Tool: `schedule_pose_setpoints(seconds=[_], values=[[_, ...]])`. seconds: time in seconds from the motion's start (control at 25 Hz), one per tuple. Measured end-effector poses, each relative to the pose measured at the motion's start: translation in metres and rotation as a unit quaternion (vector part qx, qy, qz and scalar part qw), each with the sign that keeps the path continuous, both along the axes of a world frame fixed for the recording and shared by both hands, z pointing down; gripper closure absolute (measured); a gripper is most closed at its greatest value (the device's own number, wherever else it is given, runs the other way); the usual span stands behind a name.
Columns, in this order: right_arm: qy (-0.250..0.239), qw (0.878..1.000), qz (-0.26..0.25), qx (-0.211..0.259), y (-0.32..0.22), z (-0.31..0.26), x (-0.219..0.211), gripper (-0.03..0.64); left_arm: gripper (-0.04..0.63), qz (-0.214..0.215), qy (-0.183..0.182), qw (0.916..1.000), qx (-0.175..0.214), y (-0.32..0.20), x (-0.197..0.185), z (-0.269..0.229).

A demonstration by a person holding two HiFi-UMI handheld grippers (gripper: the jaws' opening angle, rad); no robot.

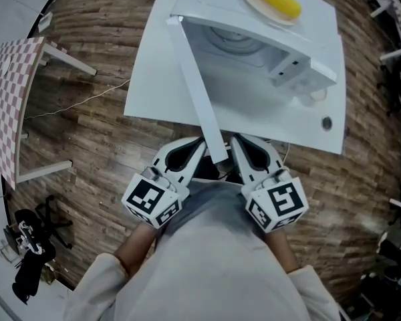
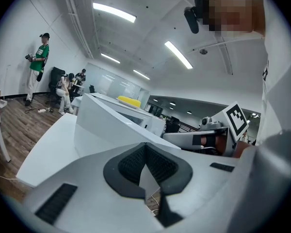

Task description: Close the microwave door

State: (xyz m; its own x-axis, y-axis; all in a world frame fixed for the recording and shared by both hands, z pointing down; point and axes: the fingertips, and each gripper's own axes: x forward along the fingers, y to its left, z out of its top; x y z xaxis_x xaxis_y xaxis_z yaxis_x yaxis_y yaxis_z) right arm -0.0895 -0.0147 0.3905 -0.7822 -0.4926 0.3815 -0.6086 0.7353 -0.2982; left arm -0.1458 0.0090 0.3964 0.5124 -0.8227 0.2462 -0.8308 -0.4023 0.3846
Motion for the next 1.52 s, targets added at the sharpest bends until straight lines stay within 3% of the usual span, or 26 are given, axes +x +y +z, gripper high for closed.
schedule_pose_setpoints(seconds=[1.52], values=[[0.002, 0.998, 0.065, 0.005, -0.034, -0.004, 0.057, 0.594, 0.575, 0.053, 0.021, 0.9984, 0.0, -0.042, 0.048, -0.002]])
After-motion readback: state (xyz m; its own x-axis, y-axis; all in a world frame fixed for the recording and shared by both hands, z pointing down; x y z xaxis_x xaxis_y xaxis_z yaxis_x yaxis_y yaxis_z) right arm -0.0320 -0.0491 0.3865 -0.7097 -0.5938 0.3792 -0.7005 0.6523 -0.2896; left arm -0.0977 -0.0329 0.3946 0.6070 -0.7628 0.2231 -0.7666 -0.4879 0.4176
